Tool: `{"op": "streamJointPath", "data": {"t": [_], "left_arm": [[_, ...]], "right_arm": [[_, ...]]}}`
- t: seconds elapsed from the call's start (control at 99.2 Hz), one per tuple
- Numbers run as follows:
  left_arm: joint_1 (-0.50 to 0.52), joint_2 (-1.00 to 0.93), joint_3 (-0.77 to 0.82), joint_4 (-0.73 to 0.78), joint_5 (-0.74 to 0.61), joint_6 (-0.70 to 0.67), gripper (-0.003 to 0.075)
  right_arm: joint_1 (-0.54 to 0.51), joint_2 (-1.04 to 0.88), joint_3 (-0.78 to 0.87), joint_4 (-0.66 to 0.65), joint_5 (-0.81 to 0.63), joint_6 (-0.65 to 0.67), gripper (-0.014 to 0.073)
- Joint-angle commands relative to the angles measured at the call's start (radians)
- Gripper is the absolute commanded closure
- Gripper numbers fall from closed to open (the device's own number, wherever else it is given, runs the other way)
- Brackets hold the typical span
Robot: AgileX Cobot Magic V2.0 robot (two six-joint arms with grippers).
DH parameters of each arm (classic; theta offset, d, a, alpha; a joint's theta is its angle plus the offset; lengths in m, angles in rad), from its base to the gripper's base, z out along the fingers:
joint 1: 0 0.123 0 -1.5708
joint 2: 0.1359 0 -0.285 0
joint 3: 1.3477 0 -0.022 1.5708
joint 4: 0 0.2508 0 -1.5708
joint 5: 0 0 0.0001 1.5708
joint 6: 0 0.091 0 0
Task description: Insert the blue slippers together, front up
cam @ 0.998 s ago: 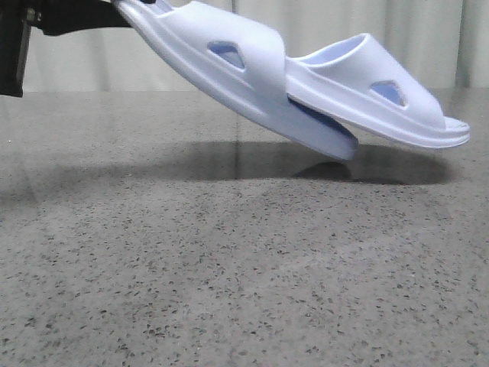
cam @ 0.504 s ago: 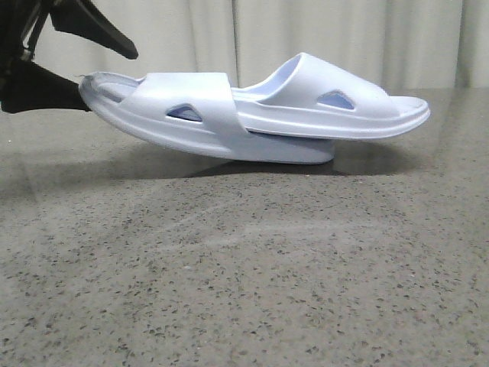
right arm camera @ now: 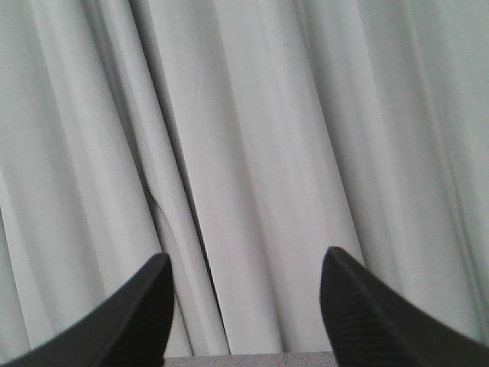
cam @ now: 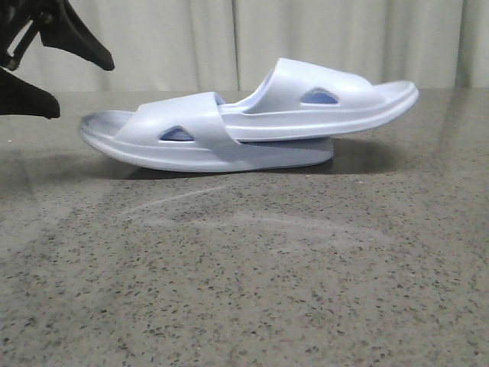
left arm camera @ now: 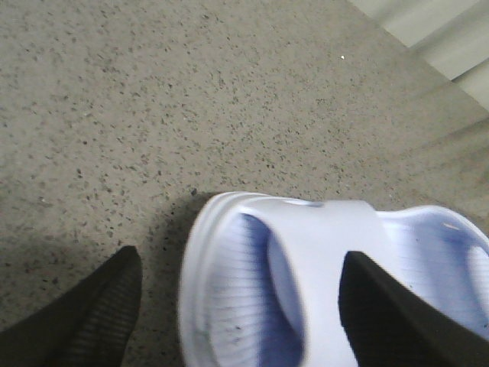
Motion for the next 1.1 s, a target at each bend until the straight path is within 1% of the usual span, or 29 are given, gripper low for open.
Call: {"op": "streamJointPath", "data": {"t": [0.0,0.171,0.373,0.534,0.595,0.716,0.877,1.089], "left_arm": [[0.024,-0.044,-0.025,0.018,-0.034,-0.005,0.0239],[0.069,-0.132,-0.025,0.09,-0.071,-0.005,0.0239],[0.071,-0.295,-0.025,0.236,-0.088,-0.005,0.0239],[0.071,-0.428,-0.018,0.3,-0.098,-0.005,0.0239],[0.071,-0.477,0.008,0.313,-0.129,-0.005,0.0239],[0.071,-0.588,0.084,0.332,-0.185,-0.003,0.0241],[0.071,-0.737,0.234,0.34,-0.259,0.008,0.0244],[0.071,-0.879,0.382,0.34,-0.272,0.008,0.0244]], "right_arm": [[-0.005,0.001,-0.022,-0.013,-0.046,-0.015,0.0223],[-0.005,0.001,-0.001,-0.013,-0.094,-0.023,0.0223],[-0.005,0.001,0.07,-0.013,-0.186,-0.061,0.0223],[-0.005,0.001,0.115,-0.013,-0.166,-0.099,0.0223],[-0.005,0.001,0.132,-0.013,-0.151,-0.134,0.0223],[-0.005,-0.001,0.172,-0.013,-0.145,-0.136,0.0223],[-0.005,-0.013,0.232,-0.013,-0.135,-0.158,0.0223],[-0.005,-0.056,0.3,-0.013,-0.047,-0.162,0.0223]]}}
